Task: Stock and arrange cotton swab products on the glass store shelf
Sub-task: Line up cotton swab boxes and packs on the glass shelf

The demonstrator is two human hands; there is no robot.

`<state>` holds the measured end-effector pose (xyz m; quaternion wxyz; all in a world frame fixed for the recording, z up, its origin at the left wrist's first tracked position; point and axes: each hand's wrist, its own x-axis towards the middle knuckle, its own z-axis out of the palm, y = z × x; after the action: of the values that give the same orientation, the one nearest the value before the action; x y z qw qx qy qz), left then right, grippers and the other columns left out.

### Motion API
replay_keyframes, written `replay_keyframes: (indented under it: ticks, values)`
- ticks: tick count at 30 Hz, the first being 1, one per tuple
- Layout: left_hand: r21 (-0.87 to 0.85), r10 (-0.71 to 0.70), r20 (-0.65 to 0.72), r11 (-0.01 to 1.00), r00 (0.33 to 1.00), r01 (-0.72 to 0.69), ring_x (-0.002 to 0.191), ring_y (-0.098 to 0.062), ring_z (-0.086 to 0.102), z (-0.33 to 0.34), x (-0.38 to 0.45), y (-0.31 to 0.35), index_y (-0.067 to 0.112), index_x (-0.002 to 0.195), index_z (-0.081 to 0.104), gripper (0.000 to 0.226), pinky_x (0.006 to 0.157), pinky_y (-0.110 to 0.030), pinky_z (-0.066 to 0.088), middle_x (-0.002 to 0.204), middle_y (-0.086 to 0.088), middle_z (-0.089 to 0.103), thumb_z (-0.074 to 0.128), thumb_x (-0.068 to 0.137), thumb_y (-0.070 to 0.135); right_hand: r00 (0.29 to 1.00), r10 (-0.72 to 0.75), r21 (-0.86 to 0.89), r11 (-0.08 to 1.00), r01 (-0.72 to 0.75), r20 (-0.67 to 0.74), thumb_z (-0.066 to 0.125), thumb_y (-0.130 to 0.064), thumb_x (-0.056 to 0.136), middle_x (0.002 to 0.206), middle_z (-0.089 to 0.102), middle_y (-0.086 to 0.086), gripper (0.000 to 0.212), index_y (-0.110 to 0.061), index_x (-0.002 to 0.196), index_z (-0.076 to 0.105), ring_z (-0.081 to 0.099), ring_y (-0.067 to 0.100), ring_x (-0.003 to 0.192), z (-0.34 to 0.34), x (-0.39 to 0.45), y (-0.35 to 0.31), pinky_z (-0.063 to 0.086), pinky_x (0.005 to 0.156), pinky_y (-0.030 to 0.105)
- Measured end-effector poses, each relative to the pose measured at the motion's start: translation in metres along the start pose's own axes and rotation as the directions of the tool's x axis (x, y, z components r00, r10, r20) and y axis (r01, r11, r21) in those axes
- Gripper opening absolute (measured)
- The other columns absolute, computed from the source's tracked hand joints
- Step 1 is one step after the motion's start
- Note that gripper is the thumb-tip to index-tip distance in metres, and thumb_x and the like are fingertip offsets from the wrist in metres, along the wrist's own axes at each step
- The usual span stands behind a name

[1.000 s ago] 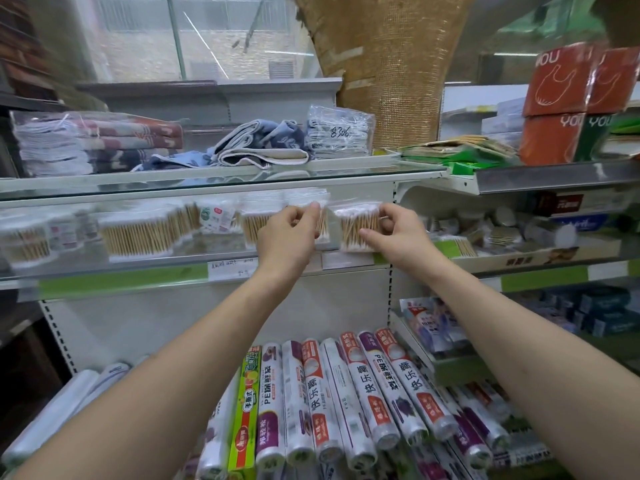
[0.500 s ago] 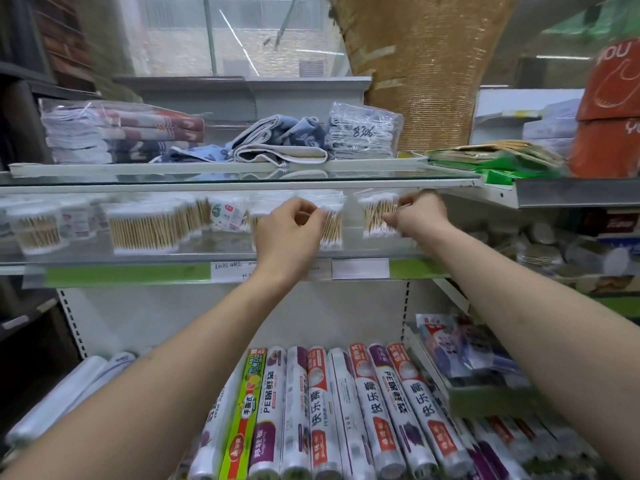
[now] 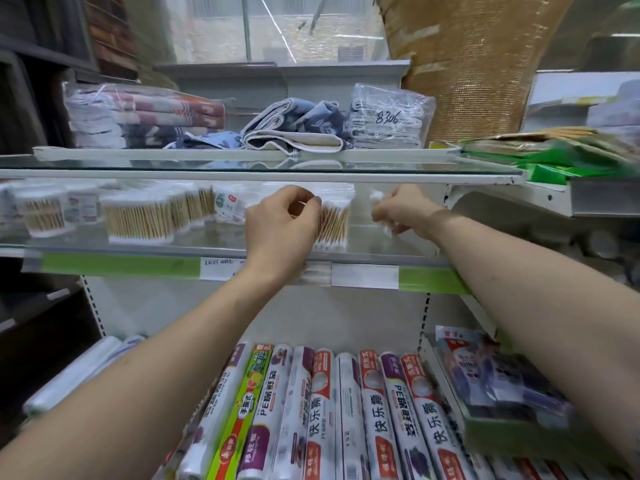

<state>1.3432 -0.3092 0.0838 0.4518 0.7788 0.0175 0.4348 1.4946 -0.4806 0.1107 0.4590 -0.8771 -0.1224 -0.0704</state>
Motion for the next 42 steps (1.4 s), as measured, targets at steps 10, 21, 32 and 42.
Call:
replay_keyframes:
  ticks: [10, 21, 32, 42]
  values:
    - [0.048, -0.022, 0.011, 0.999, 1.0, 0.021, 0.08, -0.012, 0.068, 0.003, -0.003, -0.002, 0.027, 0.088, 0.075, 0.01, 0.082, -0.039, 0.057, 0.074, 0.011, 0.072, 0.065, 0.09, 0.03, 0.999, -0.01, 0.003, 1.0, 0.01, 0.037, 0.079, -0.005, 0.082, 0.096, 0.062, 0.008, 0.027, -0.013, 0.075, 0.054, 0.069, 0.03, 0.091, 0.015, 0.019, -0.004, 0.059, 0.088, 0.047]
    - [0.069, -0.004, 0.019, 0.998, 1.0, 0.003, 0.078, -0.01, 0.067, -0.004, -0.001, -0.005, 0.025, 0.093, 0.074, 0.01, 0.079, -0.038, 0.058, 0.076, 0.01, 0.071, 0.065, 0.093, 0.023, 0.992, -0.119, -0.292, 0.951, 0.103, -0.038, 0.078, -0.012, 0.084, 0.07, 0.049, -0.009, 0.037, -0.019, 0.067, 0.046, 0.048, 0.005, 0.07, 0.018, 0.038, 0.001, 0.037, 0.066, 0.02]
    - [0.143, 0.06, 0.047, 0.987, 0.997, -0.066, 0.077, 0.0, 0.063, -0.009, -0.004, -0.007, 0.026, 0.094, 0.074, 0.01, 0.074, -0.028, 0.051, 0.074, 0.015, 0.069, 0.064, 0.093, 0.028, 0.987, -0.151, -0.552, 0.828, 0.098, -0.051, 0.069, -0.03, 0.078, 0.094, 0.069, 0.003, 0.013, -0.021, 0.087, 0.068, 0.061, 0.026, 0.095, 0.022, 0.027, -0.001, 0.054, 0.085, 0.034]
    - [0.09, 0.152, 0.11, 0.983, 0.982, -0.162, 0.091, -0.012, 0.065, -0.008, -0.027, 0.011, 0.021, 0.096, 0.075, 0.01, 0.083, -0.032, 0.051, 0.092, 0.01, 0.073, 0.066, 0.091, 0.02, 0.984, -0.127, -0.462, 0.885, 0.056, -0.123, 0.064, -0.038, 0.086, 0.116, 0.07, -0.001, 0.027, -0.027, 0.11, 0.072, 0.063, 0.025, 0.106, 0.007, -0.044, -0.016, 0.051, 0.092, 0.03]
